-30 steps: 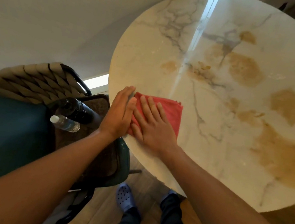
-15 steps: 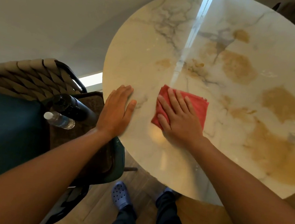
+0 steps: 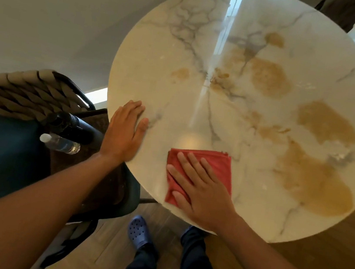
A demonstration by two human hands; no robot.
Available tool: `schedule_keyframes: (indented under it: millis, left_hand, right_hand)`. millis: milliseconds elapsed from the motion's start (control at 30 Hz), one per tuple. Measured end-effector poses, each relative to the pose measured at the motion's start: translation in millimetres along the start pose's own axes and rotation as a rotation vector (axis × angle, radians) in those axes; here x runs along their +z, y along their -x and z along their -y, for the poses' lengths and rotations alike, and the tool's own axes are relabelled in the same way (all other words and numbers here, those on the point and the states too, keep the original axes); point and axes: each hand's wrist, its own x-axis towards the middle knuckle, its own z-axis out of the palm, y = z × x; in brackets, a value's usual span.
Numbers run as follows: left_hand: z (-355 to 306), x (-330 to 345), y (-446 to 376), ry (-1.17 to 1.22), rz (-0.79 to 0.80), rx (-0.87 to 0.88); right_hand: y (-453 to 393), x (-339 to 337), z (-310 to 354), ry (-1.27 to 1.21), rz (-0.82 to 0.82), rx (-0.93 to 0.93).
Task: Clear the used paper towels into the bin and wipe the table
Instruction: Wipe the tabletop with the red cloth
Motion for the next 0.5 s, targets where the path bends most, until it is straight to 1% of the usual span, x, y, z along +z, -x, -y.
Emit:
schedule_keyframes:
  millis: [100, 233, 367, 433, 500]
  left_hand:
    - [-5, 0, 0, -0.004, 0.000, -0.009]
    - [-9, 3, -1, -0.017, -0.028, -0.023]
    - [-9, 8, -2, -0.042, -0.064, -0.026]
    - [-8, 10, -2, -0.049, -0.066, -0.028]
    - [-7, 11, -1, -0.052, -0.067, -0.034]
  right_hand:
    - [14, -6, -41, 0.015, 0.020, 0.030]
    - [-26, -10, -71, 0.006, -0.074, 0.210]
    - [-97, -12, -62, 0.015, -0.114, 0.358]
    - [-123, -13, -48, 0.006, -0.106, 0.382]
    - [-135, -9, -34, -0.005, -0.097, 0.365]
